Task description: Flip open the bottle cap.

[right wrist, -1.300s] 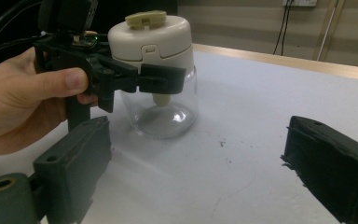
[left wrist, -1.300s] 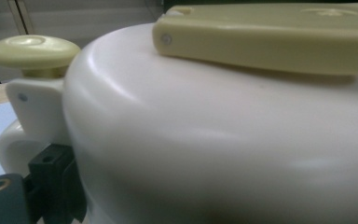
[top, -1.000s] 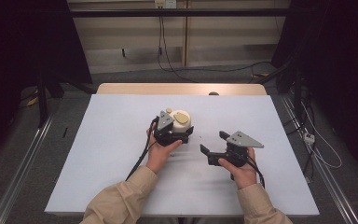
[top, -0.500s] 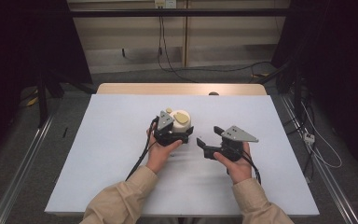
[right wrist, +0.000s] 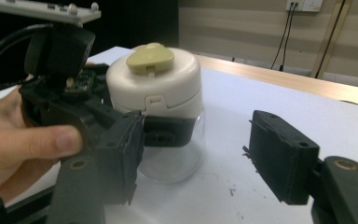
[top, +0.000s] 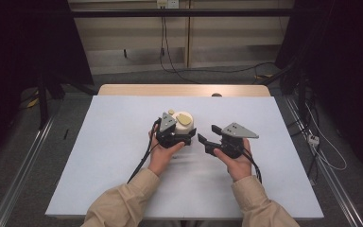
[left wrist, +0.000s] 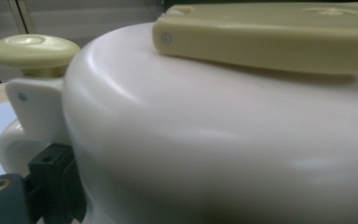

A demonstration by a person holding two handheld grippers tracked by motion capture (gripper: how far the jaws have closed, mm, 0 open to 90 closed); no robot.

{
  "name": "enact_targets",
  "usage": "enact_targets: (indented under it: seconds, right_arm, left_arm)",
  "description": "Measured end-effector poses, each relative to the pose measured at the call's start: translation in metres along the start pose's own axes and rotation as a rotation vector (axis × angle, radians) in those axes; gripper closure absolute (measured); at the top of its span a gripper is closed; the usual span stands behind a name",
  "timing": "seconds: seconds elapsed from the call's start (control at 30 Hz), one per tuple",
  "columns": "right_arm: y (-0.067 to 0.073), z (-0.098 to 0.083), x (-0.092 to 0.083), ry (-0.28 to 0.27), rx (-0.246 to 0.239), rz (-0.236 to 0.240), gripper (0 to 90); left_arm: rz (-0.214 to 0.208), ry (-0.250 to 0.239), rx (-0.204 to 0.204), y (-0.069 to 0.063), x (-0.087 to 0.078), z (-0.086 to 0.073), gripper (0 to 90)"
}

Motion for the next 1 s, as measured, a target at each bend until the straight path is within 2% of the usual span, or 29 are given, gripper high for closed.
enact_targets:
  seconds: [0.13,0.47,0.63,0.77,1.0]
  right_arm:
    - [0.000,0.004,0.002,0.007,0.014,0.005,43.3]
    - [0.006,0.010,0.008,0.042,0.000,0.031,66.3]
    - [0.008,0.012,0.012,0.056,0.001,0.030,73.7]
    - [0.010,0.015,0.014,0.060,-0.005,0.050,79.6]
    - [0.013,0.018,0.019,0.069,-0.002,0.057,85.0]
  left_arm:
    - [-0.001,0.001,-0.001,0.000,0.000,0.000,6.2]
    - [0.001,0.005,0.003,0.000,0.000,0.000,6.2]
    - [0.001,0.002,0.002,0.000,0.000,0.000,6.2]
    - [0.000,0.002,0.002,0.000,0.000,0.000,6.1]
    - [-0.001,0.003,0.001,0.000,0.000,0.000,6.1]
Point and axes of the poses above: each handheld gripper's, and its own axes: x roughly forward along the jaws, z roughly out of its top, y roughly to its left, the point moved 5 cm from there along x, roughly forward along the jaws, and after that the axes turned 10 degrees about -z, right-handed, at the moved point
